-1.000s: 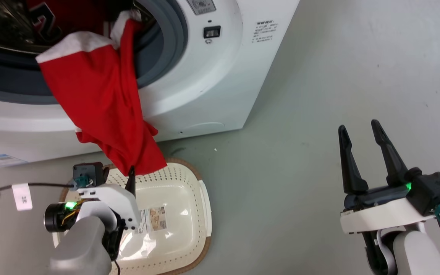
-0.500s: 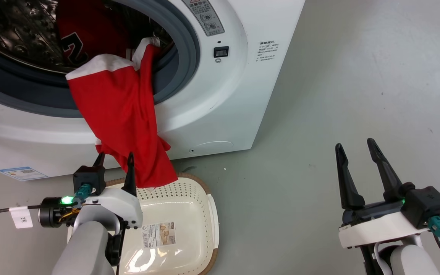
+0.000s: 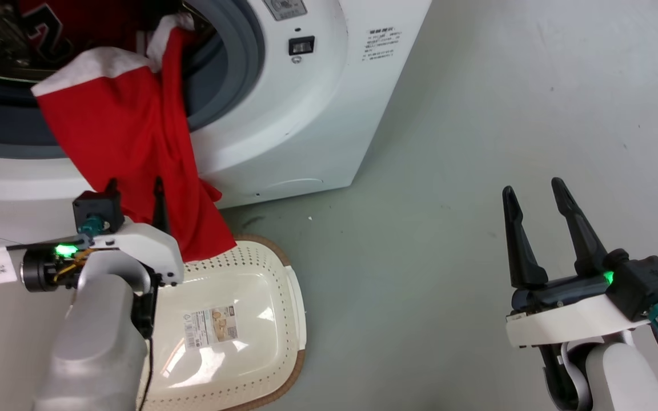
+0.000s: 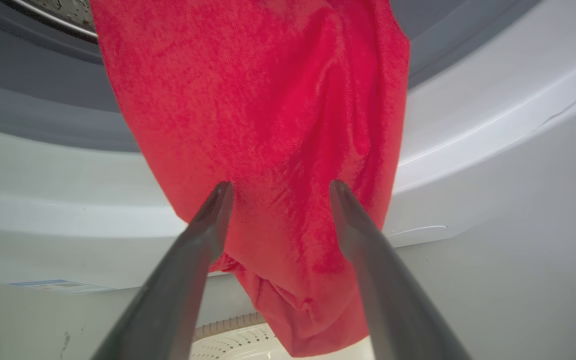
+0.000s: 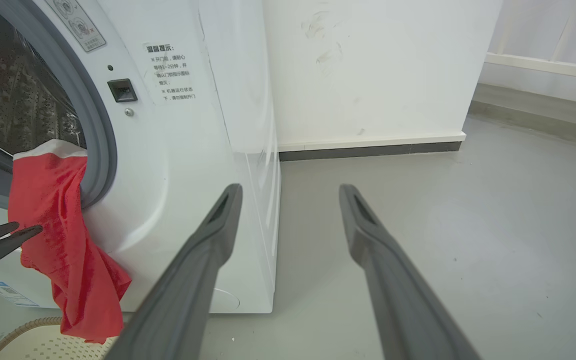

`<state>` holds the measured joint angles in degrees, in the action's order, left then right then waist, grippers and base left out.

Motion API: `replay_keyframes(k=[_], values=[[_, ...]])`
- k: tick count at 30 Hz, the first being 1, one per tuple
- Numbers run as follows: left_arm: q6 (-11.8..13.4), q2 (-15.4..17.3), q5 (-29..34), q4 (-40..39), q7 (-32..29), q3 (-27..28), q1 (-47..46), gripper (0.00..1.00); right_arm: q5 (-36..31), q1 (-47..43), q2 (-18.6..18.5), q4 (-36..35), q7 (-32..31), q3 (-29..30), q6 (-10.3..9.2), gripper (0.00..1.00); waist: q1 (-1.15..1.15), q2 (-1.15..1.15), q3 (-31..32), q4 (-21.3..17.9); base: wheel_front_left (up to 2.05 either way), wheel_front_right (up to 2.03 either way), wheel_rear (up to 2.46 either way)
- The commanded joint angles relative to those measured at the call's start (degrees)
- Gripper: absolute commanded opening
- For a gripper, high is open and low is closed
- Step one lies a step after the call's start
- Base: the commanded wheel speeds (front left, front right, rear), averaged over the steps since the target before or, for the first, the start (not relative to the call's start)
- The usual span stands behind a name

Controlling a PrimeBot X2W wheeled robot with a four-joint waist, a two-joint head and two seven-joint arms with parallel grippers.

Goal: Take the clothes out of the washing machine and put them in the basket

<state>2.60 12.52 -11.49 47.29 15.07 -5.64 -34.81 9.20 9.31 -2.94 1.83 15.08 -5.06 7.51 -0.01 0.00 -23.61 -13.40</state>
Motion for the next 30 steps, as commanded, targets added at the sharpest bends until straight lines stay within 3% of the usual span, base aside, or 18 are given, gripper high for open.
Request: replay_keyframes(k=[1,8,20,21,22,23,30], values=[[0.06,0.75,0.43,0.60,0.15,0.20,-0.99,1.00,0.52,0.83,0.11,-0.30,0.14,0.01,-0.04,1.00,0.01,0.00,-1.50,-1.06,0.00,0.00,0.00],[-0.91,3.18,1.42,4.39,0.15,1.58,-6.97,1.00,1.10,2.68,0.12,-0.78,0.14,0.41,-0.04,1.00,0.01,0.00,-4.92,-1.96,0.00,0.00,0.00],[-1.37,3.28,2.95,4.68,0.31,2.51,-11.42,1.00,1.22,3.79,0.11,-0.88,0.14,0.70,-0.04,1.00,0.01,0.00,-6.87,-1.65,0.00,0.00,0.00],[-1.86,3.13,2.85,4.51,0.32,2.62,-11.37,0.92,1.24,3.78,0.11,-0.82,0.14,0.75,-0.04,1.00,0.01,0.00,-6.84,-1.64,0.00,0.00,0.00],[-2.05,3.02,2.98,4.47,0.33,2.63,-11.23,0.29,1.25,3.78,0.11,-0.76,0.14,0.76,-0.04,1.00,0.01,0.00,-6.77,-1.62,0.00,0.00,0.00],[-2.30,2.91,3.10,4.42,0.36,2.71,-11.03,0.00,1.27,3.74,0.11,-0.69,0.14,0.78,-0.04,1.00,0.01,0.00,-6.69,-1.61,0.00,0.00,0.00],[-3.19,2.12,3.48,4.35,0.36,3.16,-8.98,0.00,1.21,3.54,0.11,-0.43,0.14,0.70,-0.04,1.00,0.01,0.00,-5.83,-1.32,0.00,0.00,0.00]])
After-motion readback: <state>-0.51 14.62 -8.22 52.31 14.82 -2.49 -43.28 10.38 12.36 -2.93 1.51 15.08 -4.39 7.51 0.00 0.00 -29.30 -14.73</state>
